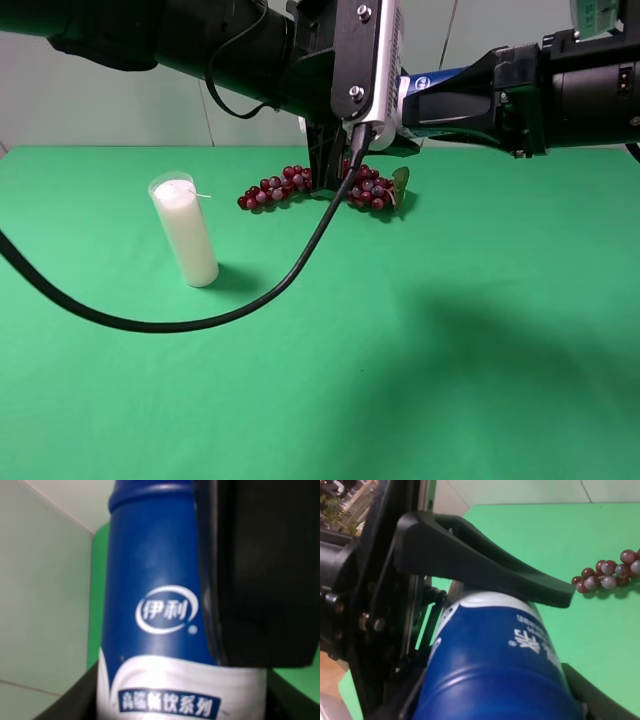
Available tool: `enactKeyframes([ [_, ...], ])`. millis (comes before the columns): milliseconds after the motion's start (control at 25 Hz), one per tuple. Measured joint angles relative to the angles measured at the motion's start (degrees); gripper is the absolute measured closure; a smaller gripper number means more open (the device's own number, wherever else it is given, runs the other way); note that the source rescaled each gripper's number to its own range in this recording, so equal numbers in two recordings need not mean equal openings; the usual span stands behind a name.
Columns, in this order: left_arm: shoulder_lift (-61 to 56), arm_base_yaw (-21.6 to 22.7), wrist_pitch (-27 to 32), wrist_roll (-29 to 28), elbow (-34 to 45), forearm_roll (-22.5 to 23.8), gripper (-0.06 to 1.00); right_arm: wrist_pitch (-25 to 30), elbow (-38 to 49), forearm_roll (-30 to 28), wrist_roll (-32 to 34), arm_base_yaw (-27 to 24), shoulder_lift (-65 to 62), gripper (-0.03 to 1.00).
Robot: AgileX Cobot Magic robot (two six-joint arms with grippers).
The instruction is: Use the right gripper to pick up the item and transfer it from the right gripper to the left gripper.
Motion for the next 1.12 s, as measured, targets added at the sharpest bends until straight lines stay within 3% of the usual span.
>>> enactKeyframes([
  [480, 0.0, 0.0, 0.0, 0.0, 0.0, -0.05, 0.94, -0.17, 0.0, 0.46, 0.0, 0.0, 0.0, 0.97],
  [520, 0.0, 0.0, -0.11, -0.06, 0.0, -0.22, 0.94, -0.17, 0.0, 0.94, 0.0, 0.0, 0.0, 0.91],
  [640, 0.17, 0.0, -0.53, -0.26, 0.06, -0.1, 0.94, 0.46, -0.18, 3.48, 0.0, 0.0, -0.14, 0.39],
  [720, 0.25, 0.0, -0.88, -0.26, 0.06, 0.02, 0.94, 0.21, -0.36, 3.93, 0.0, 0.0, -0.14, 0.19],
  [960, 0.29, 0.0, -0.93, -0.37, 0.06, 0.02, 0.94, -1.9, -0.36, 4.34, 0.0, 0.0, -0.14, 0.0],
  [1120, 0.29, 0.0, -0.93, -0.37, 0.06, -0.03, 0.94, -2.71, -0.82, 4.86, 0.0, 0.0, -0.19, -0.03],
])
